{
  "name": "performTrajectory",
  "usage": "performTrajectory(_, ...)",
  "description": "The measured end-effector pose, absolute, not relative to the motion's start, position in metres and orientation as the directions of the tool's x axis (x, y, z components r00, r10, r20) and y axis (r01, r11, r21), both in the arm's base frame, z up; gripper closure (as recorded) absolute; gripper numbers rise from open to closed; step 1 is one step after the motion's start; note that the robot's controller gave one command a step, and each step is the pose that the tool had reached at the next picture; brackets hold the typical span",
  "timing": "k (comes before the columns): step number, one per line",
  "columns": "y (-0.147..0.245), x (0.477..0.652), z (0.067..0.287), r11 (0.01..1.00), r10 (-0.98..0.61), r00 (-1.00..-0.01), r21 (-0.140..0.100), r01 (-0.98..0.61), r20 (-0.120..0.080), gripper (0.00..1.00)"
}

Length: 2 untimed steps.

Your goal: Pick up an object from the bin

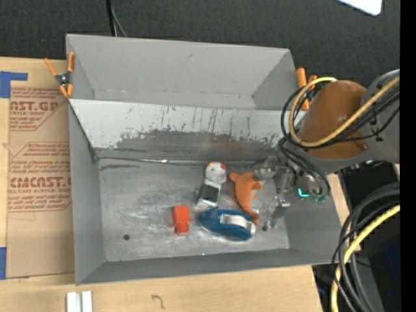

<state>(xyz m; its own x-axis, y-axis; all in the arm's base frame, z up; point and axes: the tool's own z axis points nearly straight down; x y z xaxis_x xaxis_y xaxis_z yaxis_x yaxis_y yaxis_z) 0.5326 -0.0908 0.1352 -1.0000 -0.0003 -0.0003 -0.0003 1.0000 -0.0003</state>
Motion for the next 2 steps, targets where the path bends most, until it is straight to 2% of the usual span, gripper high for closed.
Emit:
performTrajectory(1, -0.082, 0.54, 0.103, 0.998, -0.056, -0.998, -0.002, -0.056, -0.007, 0.0)
performTrajectory(2, -0.077, 0.563, 0.082, 0.999, -0.043, -0.999, -0.008, -0.043, 0.007, 0.0)
